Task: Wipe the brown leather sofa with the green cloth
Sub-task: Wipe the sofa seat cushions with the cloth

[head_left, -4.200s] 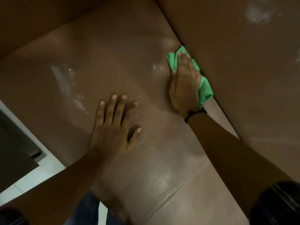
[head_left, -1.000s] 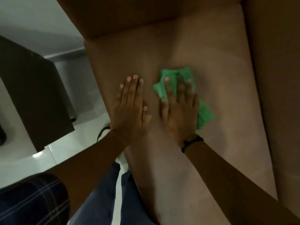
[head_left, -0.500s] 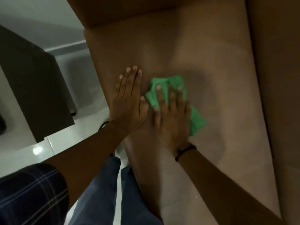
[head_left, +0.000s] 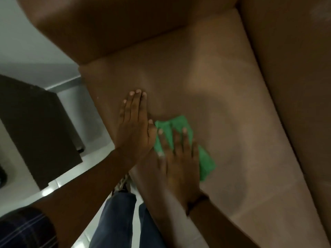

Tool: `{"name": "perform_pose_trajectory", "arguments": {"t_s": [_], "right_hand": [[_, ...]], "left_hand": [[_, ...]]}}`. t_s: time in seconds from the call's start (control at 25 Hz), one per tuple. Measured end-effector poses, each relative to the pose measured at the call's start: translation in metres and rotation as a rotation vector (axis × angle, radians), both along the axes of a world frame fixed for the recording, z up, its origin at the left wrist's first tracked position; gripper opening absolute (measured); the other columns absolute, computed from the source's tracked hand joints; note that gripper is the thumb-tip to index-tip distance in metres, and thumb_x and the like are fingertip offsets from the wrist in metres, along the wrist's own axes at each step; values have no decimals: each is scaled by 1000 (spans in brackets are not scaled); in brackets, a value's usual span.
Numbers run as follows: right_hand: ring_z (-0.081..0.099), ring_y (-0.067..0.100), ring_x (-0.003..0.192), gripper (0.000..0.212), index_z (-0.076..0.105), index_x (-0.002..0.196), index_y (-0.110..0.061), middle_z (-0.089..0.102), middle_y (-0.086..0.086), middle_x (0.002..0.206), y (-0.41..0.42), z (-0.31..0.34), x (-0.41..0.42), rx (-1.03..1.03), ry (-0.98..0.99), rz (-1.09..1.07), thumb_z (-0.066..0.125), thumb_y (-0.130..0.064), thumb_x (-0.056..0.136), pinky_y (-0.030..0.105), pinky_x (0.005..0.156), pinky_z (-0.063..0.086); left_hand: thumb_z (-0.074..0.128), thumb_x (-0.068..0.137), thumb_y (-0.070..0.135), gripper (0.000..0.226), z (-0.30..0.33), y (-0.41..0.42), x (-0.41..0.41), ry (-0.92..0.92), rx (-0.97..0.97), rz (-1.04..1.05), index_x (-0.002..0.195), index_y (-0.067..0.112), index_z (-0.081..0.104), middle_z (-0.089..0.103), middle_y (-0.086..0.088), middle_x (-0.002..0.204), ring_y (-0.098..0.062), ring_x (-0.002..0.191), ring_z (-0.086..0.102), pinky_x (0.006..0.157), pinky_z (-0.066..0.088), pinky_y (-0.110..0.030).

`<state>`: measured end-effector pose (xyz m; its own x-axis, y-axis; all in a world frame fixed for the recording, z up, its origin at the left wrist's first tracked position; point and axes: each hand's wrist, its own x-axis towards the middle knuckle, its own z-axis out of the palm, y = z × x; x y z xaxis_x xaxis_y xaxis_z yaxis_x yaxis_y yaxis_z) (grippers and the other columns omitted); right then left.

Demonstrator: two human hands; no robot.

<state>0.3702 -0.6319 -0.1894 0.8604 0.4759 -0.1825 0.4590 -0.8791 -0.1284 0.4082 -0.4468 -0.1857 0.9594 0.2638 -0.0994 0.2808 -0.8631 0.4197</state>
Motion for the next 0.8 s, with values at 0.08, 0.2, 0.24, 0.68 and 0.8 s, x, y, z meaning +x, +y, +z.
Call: {"name": "perform_pose_trajectory", "arguments": {"t_s": [0.08,0.2,0.24,0.68,0.8], "right_hand": [[12,30,166,62,25,169,-39,45,6,166,-42,17,-44,-14,46,94,34,-51,109,61,122,29],[35,39,158,67,33,166,-36,51,10,163,-93,29,-22,-16,3,-185,44,-52,102,61,115,39],[38,41,156,68,30,167,-34,47,14,165,-97,24,16,-4,-49,-304,43,-50,103,62,116,39],[31,42,158,69,9,171,-33,35,17,171,-184,32,107,-95,21,-323,33,-48,109,67,114,43],[36,45,152,70,23,171,-17,38,25,167,-174,19,148,-42,-34,-594,34,-41,106,65,117,41]], "left_hand": [[38,96,28,81,13,0,24,20,11,-59,170,-4,30,30,-25,179,-39,170,23,140,20,-57],[34,97,33,83,23,-8,81,31,109,-249,171,-4,27,27,-25,180,-41,169,24,140,17,-54],[31,99,35,83,21,-16,105,31,144,-315,172,-3,22,23,-25,181,-41,170,20,141,13,-52],[41,100,29,81,20,-62,177,19,233,-320,172,-3,23,25,-25,181,-42,169,25,140,18,-55],[41,100,29,81,6,-61,182,-13,262,-312,172,-4,25,28,-26,180,-42,168,27,140,20,-56]]}}
